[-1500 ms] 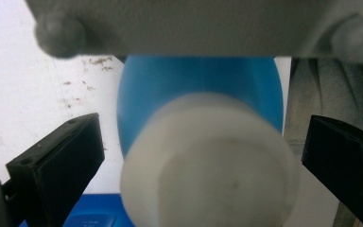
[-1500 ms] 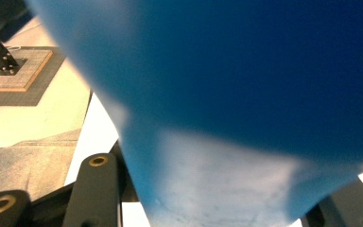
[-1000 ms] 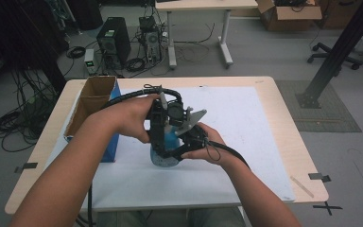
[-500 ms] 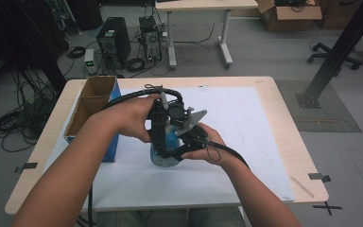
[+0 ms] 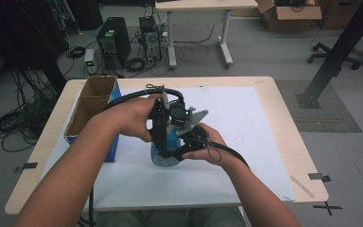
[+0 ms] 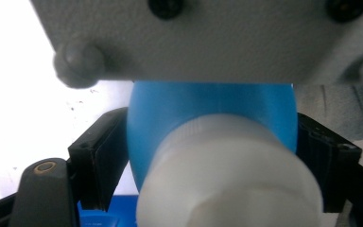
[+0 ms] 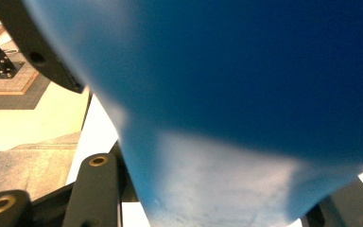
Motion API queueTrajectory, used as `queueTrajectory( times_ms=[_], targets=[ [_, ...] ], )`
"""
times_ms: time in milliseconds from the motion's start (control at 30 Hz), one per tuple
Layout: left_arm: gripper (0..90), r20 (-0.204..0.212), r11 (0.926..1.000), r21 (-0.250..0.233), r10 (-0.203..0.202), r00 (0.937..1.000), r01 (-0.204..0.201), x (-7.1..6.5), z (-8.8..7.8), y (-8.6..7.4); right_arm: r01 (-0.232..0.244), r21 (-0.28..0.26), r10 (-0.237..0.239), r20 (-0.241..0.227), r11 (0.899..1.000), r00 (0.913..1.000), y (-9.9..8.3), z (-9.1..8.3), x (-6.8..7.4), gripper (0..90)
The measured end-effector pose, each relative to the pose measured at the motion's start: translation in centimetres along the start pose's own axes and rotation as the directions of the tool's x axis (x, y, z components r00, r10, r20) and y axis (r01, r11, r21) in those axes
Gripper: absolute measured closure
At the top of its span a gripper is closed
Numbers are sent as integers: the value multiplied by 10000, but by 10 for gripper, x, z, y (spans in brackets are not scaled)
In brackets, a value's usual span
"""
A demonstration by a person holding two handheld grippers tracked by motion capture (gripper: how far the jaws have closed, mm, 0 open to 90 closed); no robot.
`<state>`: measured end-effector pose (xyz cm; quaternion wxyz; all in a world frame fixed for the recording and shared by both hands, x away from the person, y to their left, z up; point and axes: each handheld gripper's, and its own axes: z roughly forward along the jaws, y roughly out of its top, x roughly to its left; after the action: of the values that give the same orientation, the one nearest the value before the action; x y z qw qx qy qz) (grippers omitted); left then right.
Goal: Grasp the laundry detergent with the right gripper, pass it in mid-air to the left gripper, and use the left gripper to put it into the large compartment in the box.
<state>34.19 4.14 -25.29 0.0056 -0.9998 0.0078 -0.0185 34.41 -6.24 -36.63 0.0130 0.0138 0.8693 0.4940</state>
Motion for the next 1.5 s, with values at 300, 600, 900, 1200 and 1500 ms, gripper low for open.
queueTrajectory(
  times_ms=[300, 600, 900, 1200, 1500],
  targets=[
    [241, 31, 10000, 50, 34, 10000, -34, 0, 0, 2, -56, -41, 56, 28, 10000, 10000, 0, -1, 0, 455],
    [309, 153, 9999, 117, 103, 9998, -105, 0, -1, 3, -53, 0, 53, 44, 10000, 10000, 0, -2, 1, 454],
    [371, -20, 9999, 171, 30, 10000, -29, 0, 0, 4, -49, -2, 49, 23, 10000, 10000, 1, -2, 1, 455],
    [377, -376, 9998, 179, 122, 9992, -116, -2, -3, 4, -92, -119, 93, 94, 9999, 9999, 1, -4, 0, 455],
    [383, -445, 9997, 132, 223, 9988, -217, -3, -9, 4, 249, -456, -234, 333, 9987, 9992, 3, -6, 0, 449]
  ],
)
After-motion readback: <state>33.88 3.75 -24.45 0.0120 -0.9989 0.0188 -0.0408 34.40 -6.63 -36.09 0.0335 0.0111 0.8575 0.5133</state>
